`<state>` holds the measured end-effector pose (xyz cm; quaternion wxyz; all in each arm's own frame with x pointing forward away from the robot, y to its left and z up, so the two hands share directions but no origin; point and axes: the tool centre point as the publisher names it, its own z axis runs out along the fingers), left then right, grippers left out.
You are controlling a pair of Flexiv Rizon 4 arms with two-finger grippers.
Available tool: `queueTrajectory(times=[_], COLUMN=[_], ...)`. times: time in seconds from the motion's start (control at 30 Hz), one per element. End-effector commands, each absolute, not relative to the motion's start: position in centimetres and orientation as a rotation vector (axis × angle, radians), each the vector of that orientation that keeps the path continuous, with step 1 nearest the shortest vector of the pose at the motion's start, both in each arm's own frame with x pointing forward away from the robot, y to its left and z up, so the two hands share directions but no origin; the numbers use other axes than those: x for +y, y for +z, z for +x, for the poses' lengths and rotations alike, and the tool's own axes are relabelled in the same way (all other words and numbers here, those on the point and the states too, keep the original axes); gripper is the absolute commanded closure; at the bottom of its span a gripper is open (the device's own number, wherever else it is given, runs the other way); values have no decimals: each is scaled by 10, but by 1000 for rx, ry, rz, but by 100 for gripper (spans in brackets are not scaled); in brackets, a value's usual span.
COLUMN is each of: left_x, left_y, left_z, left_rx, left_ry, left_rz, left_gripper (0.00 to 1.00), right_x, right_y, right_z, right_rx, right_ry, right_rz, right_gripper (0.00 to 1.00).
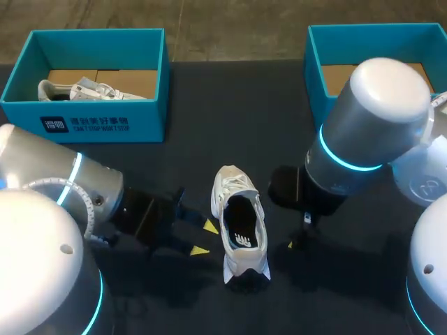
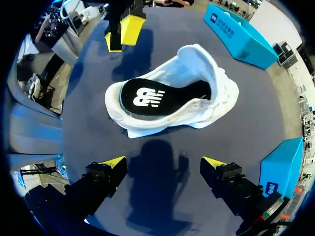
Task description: Take the shoe out of the shoebox, open the shoe tongue, remove and reinsert the insole, then place the shoe into the shoebox
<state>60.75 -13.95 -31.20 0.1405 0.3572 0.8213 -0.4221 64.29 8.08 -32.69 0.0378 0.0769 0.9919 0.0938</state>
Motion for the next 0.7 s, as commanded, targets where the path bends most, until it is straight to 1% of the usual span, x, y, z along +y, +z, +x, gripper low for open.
queueTrajectory(times=[0.03,0.1,0.27,0.4,0.5,0.57,0.6,0.63,0.67,0.7], left_x=[-127,-123,-117,-114,-112,-110,-108,-107,-106,-105], left_y=[-305,-305,-304,-304,-302,-301,-300,-300,-299,-300], left_z=[609,610,611,611,611,611,612,612,612,612], left_rx=[2438,2444,2461,2480,2486,2486,2486,2480,2475,2454], left_ry=[-1190,-1188,-1173,-1160,-1144,-1140,-1132,-1136,-1140,-1152], left_rz=[1099,1097,1116,1142,1165,1181,1187,1192,1197,1181], left_gripper=[59,59,65,66,74,73,77,96,100,100], right_x=[60,54,43,36,35,35,35,35,35,35], right_y=[-313,-311,-309,-307,-308,-308,-308,-308,-308,-308], right_z=[642,644,650,654,655,655,655,655,655,655], right_rx=[3041,3041,3041,3046,3057,3057,3057,3057,3057,3057], right_ry=[318,317,282,301,307,307,307,307,307,307], right_rz=[230,228,240,226,215,215,215,215,215,215], right_gripper=[0,0,0,0,0,0,0,0,0,0])
